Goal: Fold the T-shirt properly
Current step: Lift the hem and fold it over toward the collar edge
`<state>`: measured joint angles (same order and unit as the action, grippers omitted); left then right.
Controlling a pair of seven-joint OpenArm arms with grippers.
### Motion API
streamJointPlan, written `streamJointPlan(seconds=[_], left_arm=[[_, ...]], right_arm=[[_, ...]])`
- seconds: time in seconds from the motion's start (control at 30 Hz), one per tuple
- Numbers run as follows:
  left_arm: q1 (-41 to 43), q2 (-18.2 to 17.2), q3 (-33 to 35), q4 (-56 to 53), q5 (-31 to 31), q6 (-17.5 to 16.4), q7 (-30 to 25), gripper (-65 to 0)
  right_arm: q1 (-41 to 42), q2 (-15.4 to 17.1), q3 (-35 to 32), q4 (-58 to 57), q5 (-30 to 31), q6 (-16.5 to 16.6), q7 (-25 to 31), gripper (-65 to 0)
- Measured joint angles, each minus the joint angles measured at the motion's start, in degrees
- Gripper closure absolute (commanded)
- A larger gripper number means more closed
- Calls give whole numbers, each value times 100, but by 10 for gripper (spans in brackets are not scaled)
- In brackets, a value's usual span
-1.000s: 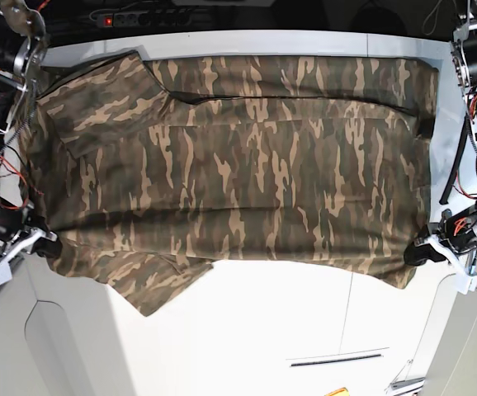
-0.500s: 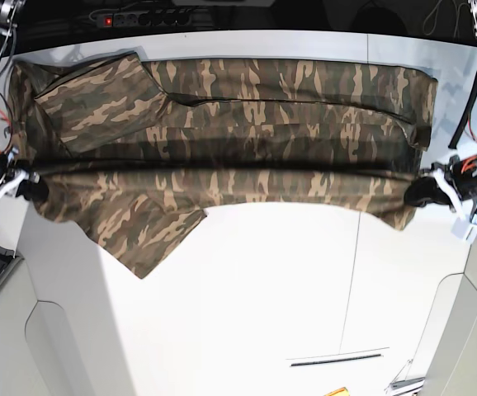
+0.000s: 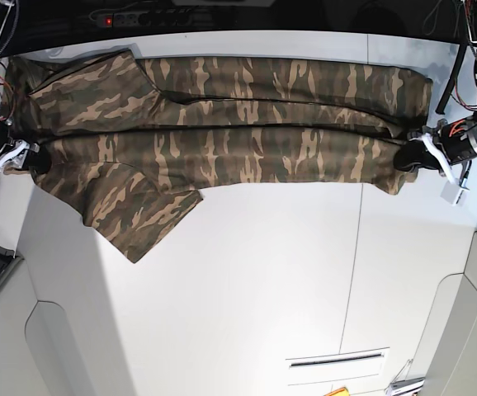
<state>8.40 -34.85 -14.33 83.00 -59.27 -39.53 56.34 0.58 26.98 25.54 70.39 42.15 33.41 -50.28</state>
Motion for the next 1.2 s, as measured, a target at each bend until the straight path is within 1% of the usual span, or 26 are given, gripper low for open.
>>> streamJointPlan(seconds=[0.13, 0.23, 0.3, 0.37, 0.43, 0.5, 0.57, 0.67, 0.73, 0.77, 0.87, 0.97, 1.0, 1.03, 1.13, 1.17, 1.2], left_arm=[[2, 87, -15, 0, 245, 2, -13, 0], [31, 90, -15, 0, 240, 2, -20, 0], [31, 90, -15, 0, 243, 2, -24, 0], [31, 90, -15, 0, 240, 2, -111, 0], [31, 90, -15, 0, 243, 2, -111, 0], [31, 90, -15, 0, 243, 2, -109, 0], [31, 90, -15, 0, 240, 2, -111, 0], [31, 90, -15, 0, 240, 2, -133, 0], [31, 90, -15, 0, 240, 2, -136, 0], [33, 90, -15, 0, 243, 2, -136, 0], [74, 87, -15, 0, 240, 2, -155, 0], [111, 90, -15, 0, 243, 2, -153, 0], [109, 90, -15, 0, 240, 2, -153, 0], [105, 90, -15, 0, 240, 2, -155, 0], [98, 90, -15, 0, 236, 2, -157, 0], [98, 90, -15, 0, 238, 2, -155, 0], [98, 90, -15, 0, 238, 2, -155, 0]], right_arm=[[297, 0, 0, 0, 7, -7, 90, -321], [396, -2, 0, 2, -72, -2, 450, -321], [481, -59, 2, 0, -374, -22, 791, -321], [614, -221, 24, 0, -660, -28, 1034, -321], [758, -474, 22, 0, -1010, -20, 1132, -321], [798, -730, -28, 0, -1145, -35, 1222, -321], [780, -881, -173, -31, -1257, -20, 1307, -321], [776, -975, -514, -140, -1585, -37, 1635, -321], [841, -1036, -782, -313, -1746, -42, 1668, -321], [868, -1067, -920, -404, -1797, -44, 1808, -321], [938, -1082, -1294, -584, -1764, -105, 2015, -321], [992, -1099, -1475, -656, -1757, -111, 2039, -316], [990, -1137, -1493, -656, -1757, -133, 2070, -291], [990, -1178, -1493, -656, -1759, -136, 2074, -248], [984, -1255, -1513, -656, -1757, -146, 2000, -42], [977, -1257, -1521, -656, -1757, -146, 1996, 0], [975, -1257, -1519, -647, -1755, -136, 2002, 0]])
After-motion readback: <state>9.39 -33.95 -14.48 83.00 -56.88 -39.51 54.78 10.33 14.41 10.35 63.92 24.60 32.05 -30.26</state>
